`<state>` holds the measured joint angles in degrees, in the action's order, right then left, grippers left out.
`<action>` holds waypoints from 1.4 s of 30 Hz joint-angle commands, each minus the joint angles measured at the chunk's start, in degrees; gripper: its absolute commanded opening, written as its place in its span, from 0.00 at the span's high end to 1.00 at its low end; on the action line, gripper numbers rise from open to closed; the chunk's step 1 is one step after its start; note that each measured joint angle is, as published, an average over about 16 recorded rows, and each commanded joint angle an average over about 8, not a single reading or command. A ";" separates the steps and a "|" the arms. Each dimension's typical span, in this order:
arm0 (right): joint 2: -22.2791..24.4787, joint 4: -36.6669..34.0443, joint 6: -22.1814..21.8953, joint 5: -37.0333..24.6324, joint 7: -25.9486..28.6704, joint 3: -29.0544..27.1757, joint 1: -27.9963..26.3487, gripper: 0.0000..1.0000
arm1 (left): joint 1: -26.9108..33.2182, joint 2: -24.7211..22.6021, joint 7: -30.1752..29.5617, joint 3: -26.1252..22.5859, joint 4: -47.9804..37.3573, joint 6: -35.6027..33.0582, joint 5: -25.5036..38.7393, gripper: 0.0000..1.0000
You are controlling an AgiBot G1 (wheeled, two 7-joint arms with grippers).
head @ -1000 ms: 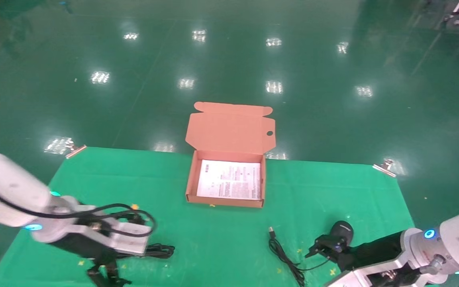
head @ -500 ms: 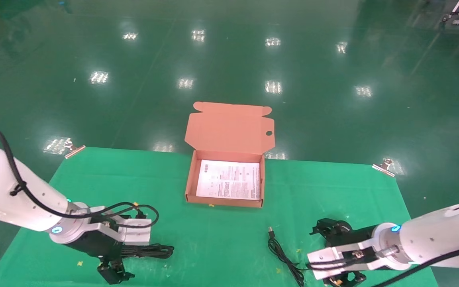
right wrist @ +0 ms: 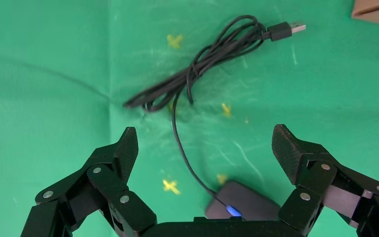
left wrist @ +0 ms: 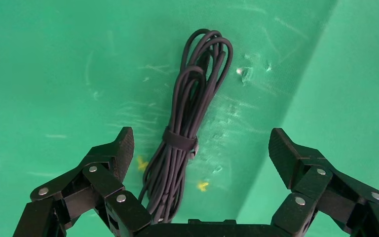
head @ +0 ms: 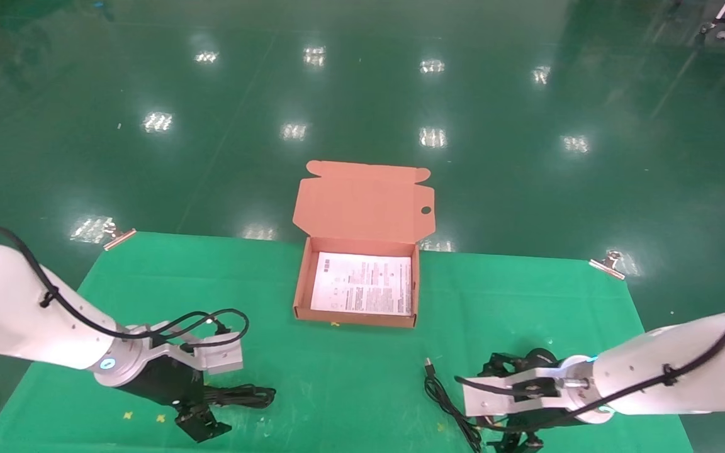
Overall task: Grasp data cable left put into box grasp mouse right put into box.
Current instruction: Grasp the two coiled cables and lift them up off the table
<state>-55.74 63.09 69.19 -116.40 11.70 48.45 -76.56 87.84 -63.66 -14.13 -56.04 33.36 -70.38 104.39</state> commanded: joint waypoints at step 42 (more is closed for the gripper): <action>-10.82 -21.77 -4.70 2.34 1.78 -0.95 -1.61 1.00 | 2.14 -6.46 12.55 0.62 -20.24 6.91 -0.80 1.00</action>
<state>-66.57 41.29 64.47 -114.07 13.48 47.49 -78.17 89.99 -70.14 -1.56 -55.41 13.09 -63.46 103.59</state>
